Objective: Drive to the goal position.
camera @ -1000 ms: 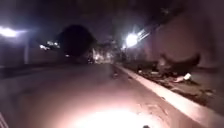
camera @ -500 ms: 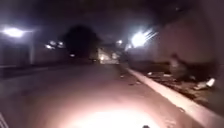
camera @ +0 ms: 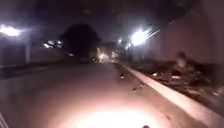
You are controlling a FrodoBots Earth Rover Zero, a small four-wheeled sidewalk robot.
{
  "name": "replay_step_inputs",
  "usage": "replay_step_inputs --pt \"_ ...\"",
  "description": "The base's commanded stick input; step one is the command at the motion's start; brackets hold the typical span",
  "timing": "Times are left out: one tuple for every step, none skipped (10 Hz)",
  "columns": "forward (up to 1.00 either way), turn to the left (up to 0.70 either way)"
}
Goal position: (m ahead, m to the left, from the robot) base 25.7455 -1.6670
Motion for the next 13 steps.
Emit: replay_step_inputs --pt "0.70 0.01" --pt "0.70 0.01" --pt "0.70 0.01" --pt "0.70 0.01" --pt "0.70 0.01" --pt "0.70 0.01" --pt "0.70 0.01" --pt "0.70 0.01" --pt "0.70 0.01" --pt "0.70 0.01" --pt "0.70 0.01" --pt "0.70 0.01" --pt "0.70 0.01"
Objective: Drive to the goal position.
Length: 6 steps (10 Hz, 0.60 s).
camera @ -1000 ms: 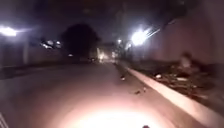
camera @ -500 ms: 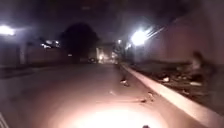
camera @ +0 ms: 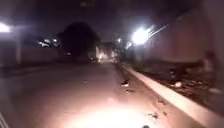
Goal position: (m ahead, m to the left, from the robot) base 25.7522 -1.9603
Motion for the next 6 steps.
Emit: replay_step_inputs --pt "0.70 0.01" --pt "0.70 0.01" --pt "0.70 0.01" --pt "0.70 0.01" --pt "0.70 0.01" --pt "0.70 0.01"
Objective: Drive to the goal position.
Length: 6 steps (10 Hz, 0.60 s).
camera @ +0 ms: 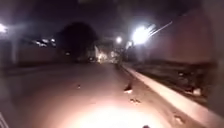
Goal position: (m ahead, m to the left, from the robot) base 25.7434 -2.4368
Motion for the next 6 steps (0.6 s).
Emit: replay_step_inputs --pt "0.70 0.01" --pt "0.70 0.01" --pt "0.70 0.01" --pt "0.70 0.01" --pt "0.70 0.01" --pt "0.70 0.01"
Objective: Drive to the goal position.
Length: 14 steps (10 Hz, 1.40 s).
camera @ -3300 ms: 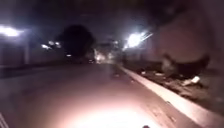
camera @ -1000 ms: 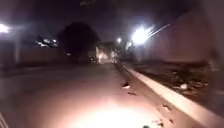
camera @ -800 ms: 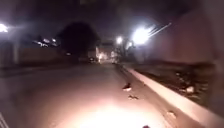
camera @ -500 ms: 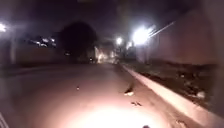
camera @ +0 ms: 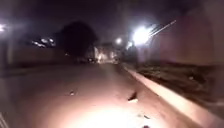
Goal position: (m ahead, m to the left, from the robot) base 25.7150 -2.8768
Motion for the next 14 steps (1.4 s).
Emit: replay_step_inputs --pt "0.70 0.01" --pt "0.70 0.01" --pt "0.70 0.01" --pt "0.70 0.01" --pt "0.70 0.01" --pt "0.70 0.01" --pt "0.70 0.01" --pt "0.70 0.01" --pt "0.70 0.01" --pt "0.70 0.01" --pt "0.70 0.01" --pt "0.70 0.01" --pt "0.70 0.01" --pt "0.70 0.01"
